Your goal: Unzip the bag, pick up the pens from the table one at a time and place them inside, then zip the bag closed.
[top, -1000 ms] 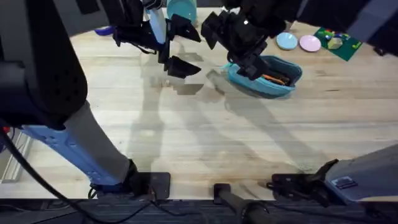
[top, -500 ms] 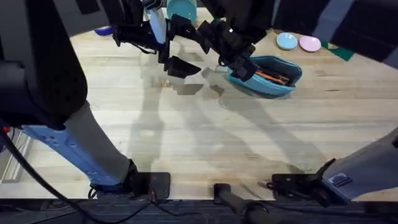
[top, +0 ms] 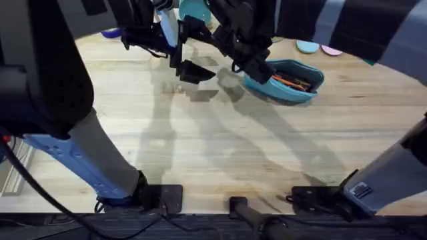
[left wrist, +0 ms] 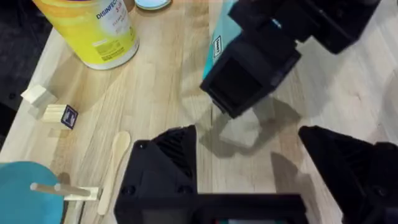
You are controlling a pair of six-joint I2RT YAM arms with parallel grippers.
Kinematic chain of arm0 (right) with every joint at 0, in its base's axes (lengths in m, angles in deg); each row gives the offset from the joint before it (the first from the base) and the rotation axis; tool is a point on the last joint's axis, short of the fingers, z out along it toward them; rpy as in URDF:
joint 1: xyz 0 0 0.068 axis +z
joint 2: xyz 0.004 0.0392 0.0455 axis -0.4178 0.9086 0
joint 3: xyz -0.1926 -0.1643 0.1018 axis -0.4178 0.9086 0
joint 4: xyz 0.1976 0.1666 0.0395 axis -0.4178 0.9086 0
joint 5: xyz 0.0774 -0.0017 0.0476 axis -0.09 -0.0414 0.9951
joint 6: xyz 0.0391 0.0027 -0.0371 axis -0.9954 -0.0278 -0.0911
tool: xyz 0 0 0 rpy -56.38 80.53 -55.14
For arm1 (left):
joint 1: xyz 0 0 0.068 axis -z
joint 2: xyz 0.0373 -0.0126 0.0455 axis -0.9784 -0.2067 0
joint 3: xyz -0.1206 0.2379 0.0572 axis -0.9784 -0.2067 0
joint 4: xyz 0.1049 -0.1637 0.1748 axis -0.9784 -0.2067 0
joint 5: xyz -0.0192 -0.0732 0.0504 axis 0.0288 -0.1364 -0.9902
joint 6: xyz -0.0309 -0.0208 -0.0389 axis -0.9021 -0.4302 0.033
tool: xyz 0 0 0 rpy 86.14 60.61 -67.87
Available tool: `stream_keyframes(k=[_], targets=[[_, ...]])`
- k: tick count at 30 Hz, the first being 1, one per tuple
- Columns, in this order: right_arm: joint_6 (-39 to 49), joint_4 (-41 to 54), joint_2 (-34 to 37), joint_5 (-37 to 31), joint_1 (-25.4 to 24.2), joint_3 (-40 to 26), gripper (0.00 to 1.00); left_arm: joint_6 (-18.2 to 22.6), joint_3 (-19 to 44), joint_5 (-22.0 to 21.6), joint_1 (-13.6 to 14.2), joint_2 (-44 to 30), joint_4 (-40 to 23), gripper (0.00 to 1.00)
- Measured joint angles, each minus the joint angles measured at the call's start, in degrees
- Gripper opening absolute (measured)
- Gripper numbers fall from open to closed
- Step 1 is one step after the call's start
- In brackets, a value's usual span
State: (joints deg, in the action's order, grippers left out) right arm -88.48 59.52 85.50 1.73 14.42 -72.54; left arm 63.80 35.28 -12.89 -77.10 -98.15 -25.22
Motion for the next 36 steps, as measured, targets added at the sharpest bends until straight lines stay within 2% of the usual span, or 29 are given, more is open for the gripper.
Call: stream_keyframes(k=[12,21,36], targets=[[0.0,-0.3,0.4,-3.0,0.1,0.0,0.996,0.0,0.0,0.0,0.0,0.0,0.0,0.993],[0.0,-5.9,4.2,-3.9,0.1,0.0,0.988,0.0,0.0,0.0,0.0,0.0,0.0,0.994],[0.0,-4.5,5.2,-8.0,0.2,0.0,0.917,0.0,0.0,0.0,0.0,0.0,0.0,0.993]])
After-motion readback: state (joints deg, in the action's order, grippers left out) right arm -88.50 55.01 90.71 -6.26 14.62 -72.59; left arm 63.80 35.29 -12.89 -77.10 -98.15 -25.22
